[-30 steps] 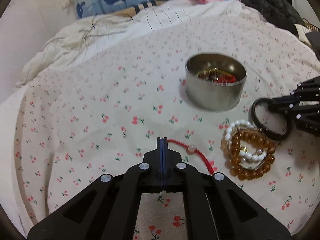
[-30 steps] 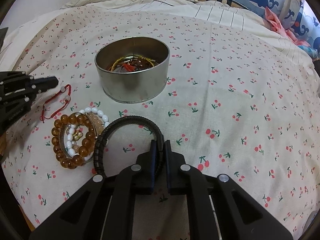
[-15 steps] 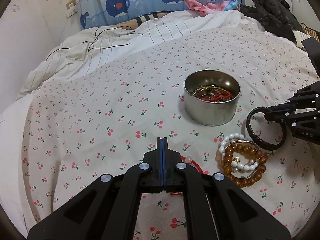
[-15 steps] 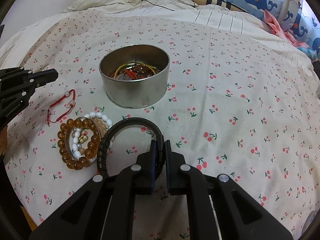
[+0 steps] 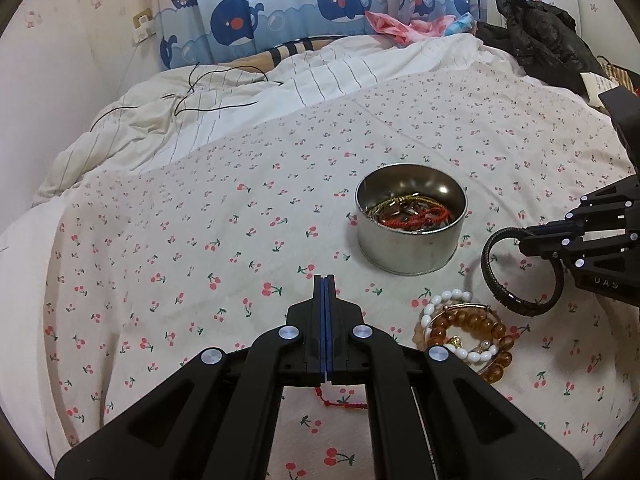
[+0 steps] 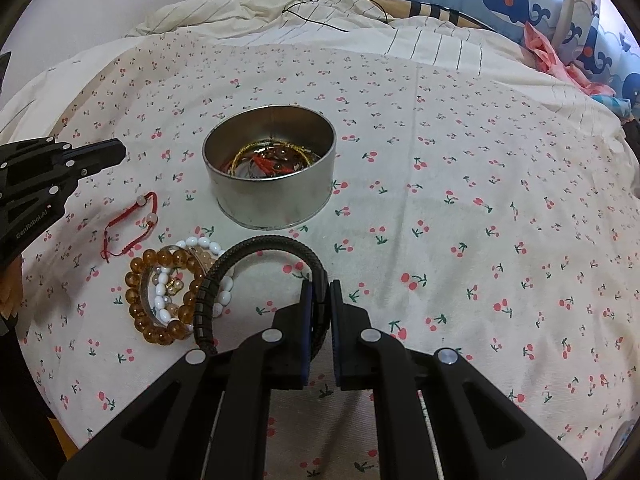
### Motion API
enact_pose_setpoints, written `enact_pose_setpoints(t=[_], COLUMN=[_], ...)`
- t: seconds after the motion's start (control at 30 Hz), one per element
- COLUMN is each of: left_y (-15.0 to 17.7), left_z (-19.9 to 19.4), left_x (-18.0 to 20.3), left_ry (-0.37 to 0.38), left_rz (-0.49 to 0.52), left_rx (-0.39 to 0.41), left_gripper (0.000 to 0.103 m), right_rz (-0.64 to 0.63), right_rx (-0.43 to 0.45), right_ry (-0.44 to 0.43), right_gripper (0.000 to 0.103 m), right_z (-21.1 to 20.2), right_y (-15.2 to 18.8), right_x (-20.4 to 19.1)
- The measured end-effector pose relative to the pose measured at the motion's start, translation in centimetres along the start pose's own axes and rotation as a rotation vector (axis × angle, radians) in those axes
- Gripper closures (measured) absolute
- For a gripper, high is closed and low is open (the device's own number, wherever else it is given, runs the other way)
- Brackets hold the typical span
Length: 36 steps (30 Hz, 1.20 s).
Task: Organize jewelry
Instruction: 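Lift the red cord bracelet with the left gripper while the right holds the black bangle, then carry the red cord bracelet and black bangle over the tin with both grippers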
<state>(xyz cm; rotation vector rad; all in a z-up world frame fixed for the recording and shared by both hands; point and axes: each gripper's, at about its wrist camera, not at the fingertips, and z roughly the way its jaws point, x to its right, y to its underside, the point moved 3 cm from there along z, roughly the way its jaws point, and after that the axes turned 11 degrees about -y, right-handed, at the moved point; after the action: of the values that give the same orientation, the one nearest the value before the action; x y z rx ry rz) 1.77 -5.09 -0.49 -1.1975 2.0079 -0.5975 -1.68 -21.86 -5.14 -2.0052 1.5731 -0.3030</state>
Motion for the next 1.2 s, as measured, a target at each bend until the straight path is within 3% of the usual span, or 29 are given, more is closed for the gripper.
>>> enact_pose_setpoints(t=[0.7, 1.2], left_y=[-1.9, -4.9], left_z=[-1.0, -1.6], left_x=[0.7, 1.2], left_ry=[0.02, 0.071], left_rz=[-0.038, -0.137], left_rx=[0.051, 0.113], left_gripper=[0.103, 0.103], right_rz=[0.017, 0.045], right_rx=[0.021, 0.048], right_ry=[-0.007, -0.008], right_gripper=[0.094, 0.094], right_z=[-0.7, -1.6], right_y=[-0.5, -0.9], right_x=[0.5, 1.6])
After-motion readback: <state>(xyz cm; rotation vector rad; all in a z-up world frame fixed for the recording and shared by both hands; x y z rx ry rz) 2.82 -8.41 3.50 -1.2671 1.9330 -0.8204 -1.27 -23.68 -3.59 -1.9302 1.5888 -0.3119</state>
